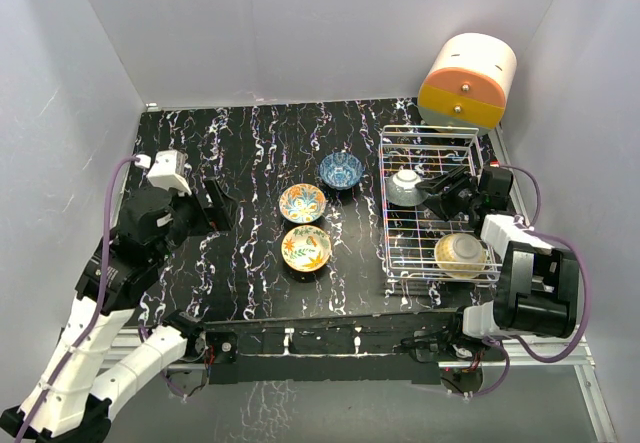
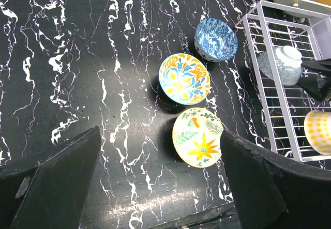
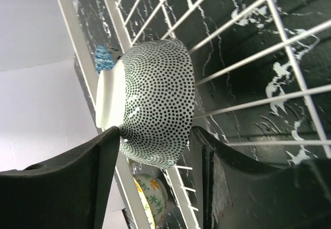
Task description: Load the bowls into the dish rack
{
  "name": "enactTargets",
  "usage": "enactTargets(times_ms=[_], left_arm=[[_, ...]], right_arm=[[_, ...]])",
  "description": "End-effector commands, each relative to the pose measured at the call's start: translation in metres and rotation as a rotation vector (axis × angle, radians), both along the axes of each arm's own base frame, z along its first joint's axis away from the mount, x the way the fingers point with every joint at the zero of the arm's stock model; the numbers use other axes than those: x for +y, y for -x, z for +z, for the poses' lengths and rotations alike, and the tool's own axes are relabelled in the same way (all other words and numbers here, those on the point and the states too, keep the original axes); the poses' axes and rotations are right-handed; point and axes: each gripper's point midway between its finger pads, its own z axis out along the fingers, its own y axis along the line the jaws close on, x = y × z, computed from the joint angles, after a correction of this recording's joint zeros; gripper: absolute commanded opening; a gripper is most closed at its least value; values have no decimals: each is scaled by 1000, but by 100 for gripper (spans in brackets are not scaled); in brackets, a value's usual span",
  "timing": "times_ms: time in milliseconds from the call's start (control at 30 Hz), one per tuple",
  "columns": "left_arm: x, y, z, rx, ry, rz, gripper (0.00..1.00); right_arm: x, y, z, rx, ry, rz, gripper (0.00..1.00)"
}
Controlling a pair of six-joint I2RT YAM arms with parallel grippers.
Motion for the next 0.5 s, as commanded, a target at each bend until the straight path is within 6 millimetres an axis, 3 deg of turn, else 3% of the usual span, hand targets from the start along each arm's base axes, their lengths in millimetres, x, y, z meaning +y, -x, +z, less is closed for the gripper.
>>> enactTargets(times_ms=[0,400,467], left_arm=[[-3,4,4,-15,25,-16,97],[-2,8,4,-21,32,-21,97],[-2,8,5,-27,32,-22,97]], right_arm=[[-11,-2,12,-2,85,-13,59],[-22,2,44,-15,188,-22,62],[-24,3,51,-16,207,-23,71]])
